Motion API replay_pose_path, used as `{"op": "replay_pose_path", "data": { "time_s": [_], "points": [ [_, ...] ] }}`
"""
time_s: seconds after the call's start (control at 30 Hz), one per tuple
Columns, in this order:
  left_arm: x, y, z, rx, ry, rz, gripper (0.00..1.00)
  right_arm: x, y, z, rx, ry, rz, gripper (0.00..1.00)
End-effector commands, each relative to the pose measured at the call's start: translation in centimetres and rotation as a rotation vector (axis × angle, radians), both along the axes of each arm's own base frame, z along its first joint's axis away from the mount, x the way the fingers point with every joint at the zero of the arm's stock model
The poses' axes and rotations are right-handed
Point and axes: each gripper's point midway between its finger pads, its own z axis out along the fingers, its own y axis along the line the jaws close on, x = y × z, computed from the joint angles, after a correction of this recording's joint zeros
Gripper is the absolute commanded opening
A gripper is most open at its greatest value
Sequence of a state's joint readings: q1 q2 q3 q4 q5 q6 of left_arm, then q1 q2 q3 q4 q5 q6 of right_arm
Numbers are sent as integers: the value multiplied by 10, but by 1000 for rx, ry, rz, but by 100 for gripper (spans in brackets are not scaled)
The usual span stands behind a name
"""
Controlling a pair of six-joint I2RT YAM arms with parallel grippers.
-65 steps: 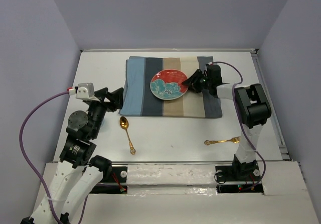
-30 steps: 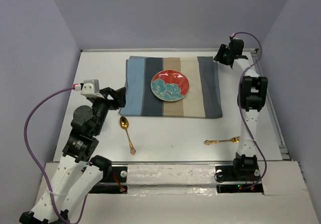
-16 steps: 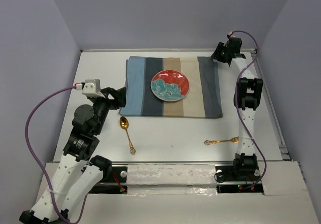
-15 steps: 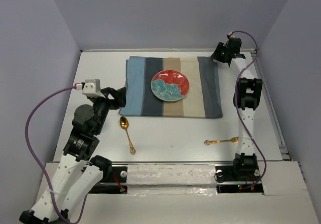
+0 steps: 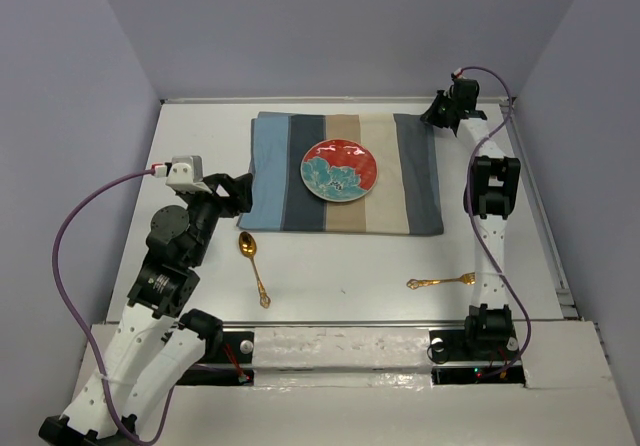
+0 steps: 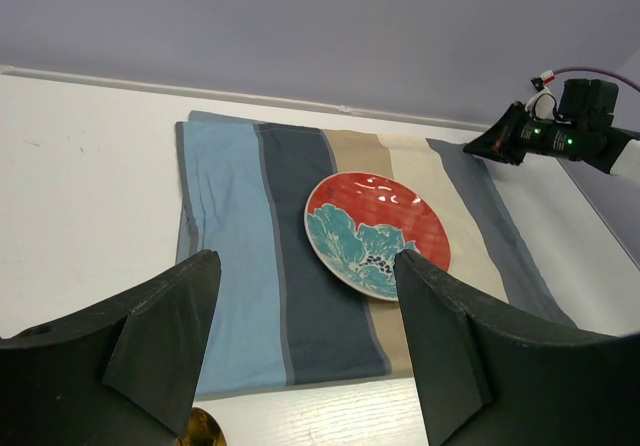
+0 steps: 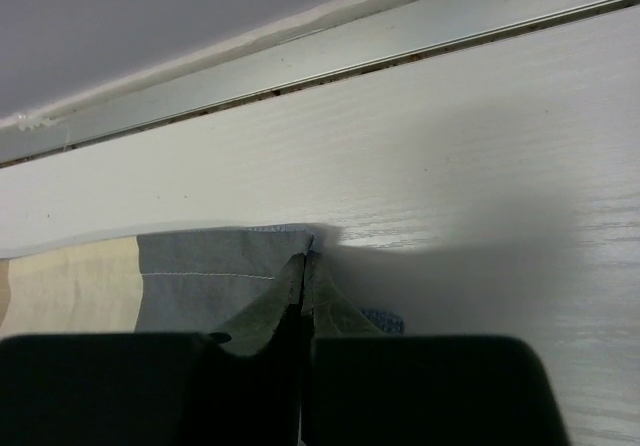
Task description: Set the dinner table for one person
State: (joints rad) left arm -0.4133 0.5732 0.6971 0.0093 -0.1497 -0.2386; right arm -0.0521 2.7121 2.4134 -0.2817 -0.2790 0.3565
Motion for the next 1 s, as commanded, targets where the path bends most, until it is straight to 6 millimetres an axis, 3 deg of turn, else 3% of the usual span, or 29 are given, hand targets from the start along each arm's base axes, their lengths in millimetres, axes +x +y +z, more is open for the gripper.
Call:
{"op": "replay_pose_path", "data": {
  "time_s": [0.0, 0.13, 0.43, 0.73, 0.97],
  "points": [
    [1, 1, 13, 2, -48, 5, 81, 9, 1, 66, -15, -130, 17, 0],
    [0, 1, 13, 0, -49, 2, 81, 7, -2, 81, -53, -155, 25, 0],
    [-1, 0, 14, -2, -54, -1, 81, 7, -7, 71, -108, -148, 36, 0],
    [1, -1, 12, 2, -47, -6, 81, 6, -24, 91, -230, -184, 8, 0],
    [0, -1, 12, 0, -48, -7, 81, 3, -26, 108, -281, -216, -8, 0]
  ]
}}
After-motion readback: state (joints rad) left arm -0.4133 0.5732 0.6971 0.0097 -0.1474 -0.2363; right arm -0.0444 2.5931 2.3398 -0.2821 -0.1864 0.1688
